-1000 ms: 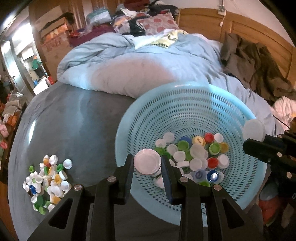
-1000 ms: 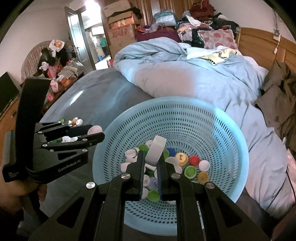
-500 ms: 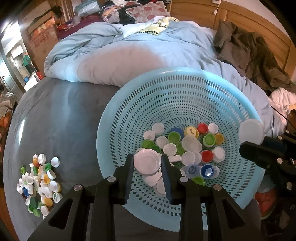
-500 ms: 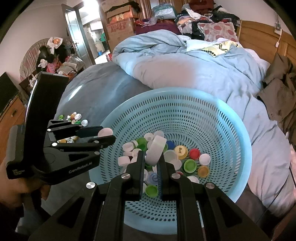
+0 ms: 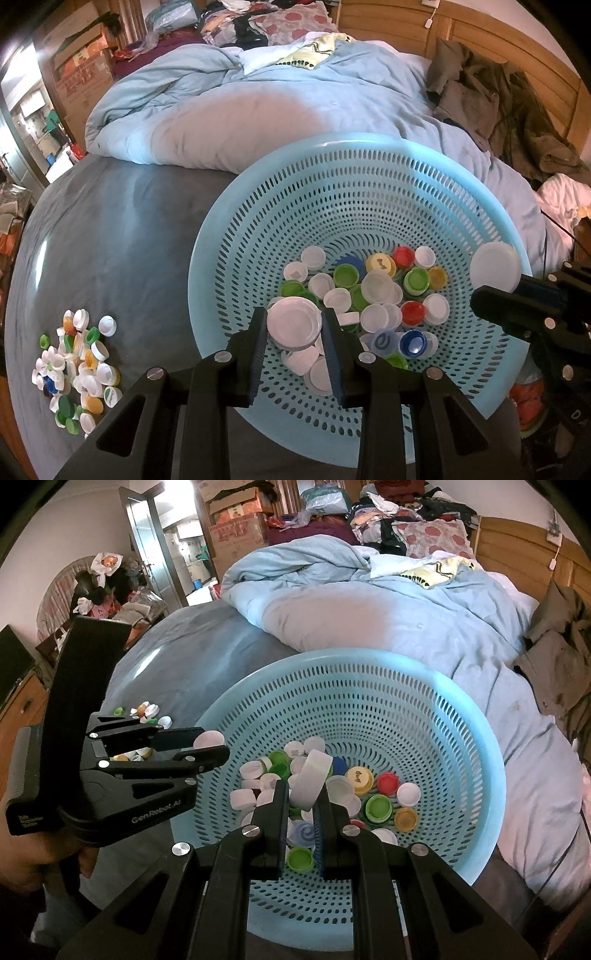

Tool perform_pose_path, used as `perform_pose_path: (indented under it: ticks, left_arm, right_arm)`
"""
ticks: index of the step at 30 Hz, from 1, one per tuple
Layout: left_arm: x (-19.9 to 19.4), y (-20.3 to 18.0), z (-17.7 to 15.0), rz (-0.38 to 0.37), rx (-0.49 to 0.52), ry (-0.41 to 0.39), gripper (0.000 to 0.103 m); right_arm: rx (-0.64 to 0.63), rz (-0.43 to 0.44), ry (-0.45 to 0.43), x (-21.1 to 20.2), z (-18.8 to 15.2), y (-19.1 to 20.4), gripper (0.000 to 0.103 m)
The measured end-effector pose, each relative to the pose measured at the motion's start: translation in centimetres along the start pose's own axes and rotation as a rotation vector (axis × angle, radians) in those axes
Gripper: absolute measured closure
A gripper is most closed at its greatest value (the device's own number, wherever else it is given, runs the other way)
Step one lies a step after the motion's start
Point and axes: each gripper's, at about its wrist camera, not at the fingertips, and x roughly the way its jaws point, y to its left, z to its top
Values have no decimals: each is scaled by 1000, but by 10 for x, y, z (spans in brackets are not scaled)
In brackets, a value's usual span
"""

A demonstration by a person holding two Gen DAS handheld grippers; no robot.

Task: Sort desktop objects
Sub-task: 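Open both grippers to drop the caps into the basket, then move both open grippers back over the cap pile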

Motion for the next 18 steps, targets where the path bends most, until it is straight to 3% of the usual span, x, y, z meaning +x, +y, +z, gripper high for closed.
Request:
perform_pose_path:
  ticks: [1, 3, 4, 5, 6, 7, 11, 18]
  left_arm:
    - [0, 0, 0, 0, -1, 0, 71]
    - [1, 1, 1, 6, -5, 2, 51]
    - [-1, 2, 1, 14, -8, -8, 30]
    - [-3, 2, 0, 31, -10, -24, 20]
    - [-5, 3, 0, 47, -12, -38, 19]
    - [-6, 3, 1, 45, -12, -40, 19]
    - [-9, 6, 0, 48, -16, -49, 16]
    - [-27, 28, -22, 44, -60, -98, 13]
  right_arm:
    - [0, 0, -2, 0, 0, 0, 92]
    - [0, -7, -5, 0, 0, 1, 92]
    - [1, -16, -9, -1, 0, 0, 87]
    - [4, -21, -15, -2, 0, 0, 81]
    - [6, -27, -22, -3, 0, 0, 72]
    - [8, -34, -30, -4, -1, -1, 69]
    - [21, -41, -52, -11, -1, -3, 69]
    - [5, -7, -140, -31, -2, 13, 57]
